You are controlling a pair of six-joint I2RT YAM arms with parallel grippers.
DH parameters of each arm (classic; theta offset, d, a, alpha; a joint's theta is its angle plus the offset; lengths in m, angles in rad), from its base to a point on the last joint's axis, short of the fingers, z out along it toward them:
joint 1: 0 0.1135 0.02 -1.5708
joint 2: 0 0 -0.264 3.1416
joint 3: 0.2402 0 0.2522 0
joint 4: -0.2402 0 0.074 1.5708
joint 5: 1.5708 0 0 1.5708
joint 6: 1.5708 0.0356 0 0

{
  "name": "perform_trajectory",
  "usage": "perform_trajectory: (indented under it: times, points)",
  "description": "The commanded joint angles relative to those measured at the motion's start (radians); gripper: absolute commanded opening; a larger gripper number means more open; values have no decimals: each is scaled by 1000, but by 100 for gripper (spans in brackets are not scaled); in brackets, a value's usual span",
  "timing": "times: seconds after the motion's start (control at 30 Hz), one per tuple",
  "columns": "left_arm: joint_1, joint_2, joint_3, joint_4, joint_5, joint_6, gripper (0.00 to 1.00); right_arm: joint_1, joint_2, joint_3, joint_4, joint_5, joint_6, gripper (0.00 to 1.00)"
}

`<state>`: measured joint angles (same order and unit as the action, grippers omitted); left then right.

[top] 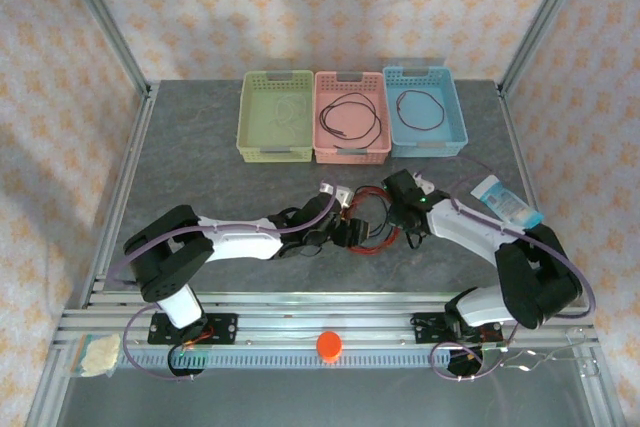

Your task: Untangle the cables

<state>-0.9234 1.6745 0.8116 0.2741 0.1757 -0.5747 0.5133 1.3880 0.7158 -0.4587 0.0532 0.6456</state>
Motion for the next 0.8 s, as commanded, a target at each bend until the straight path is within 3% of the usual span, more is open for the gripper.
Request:
perform_trajectory:
  times: [0.0,0.27,0.77]
  points:
    - [-5,8,27,17,0,19,74,-4,24,-4,17,-6,-18,15]
    - [-5,15,34,11,-5,26,73,-4,47,-7,-5,40,-17,15]
    - [-5,17,43,1,-16,34,73,-4,115,-37,72,4,-23,16]
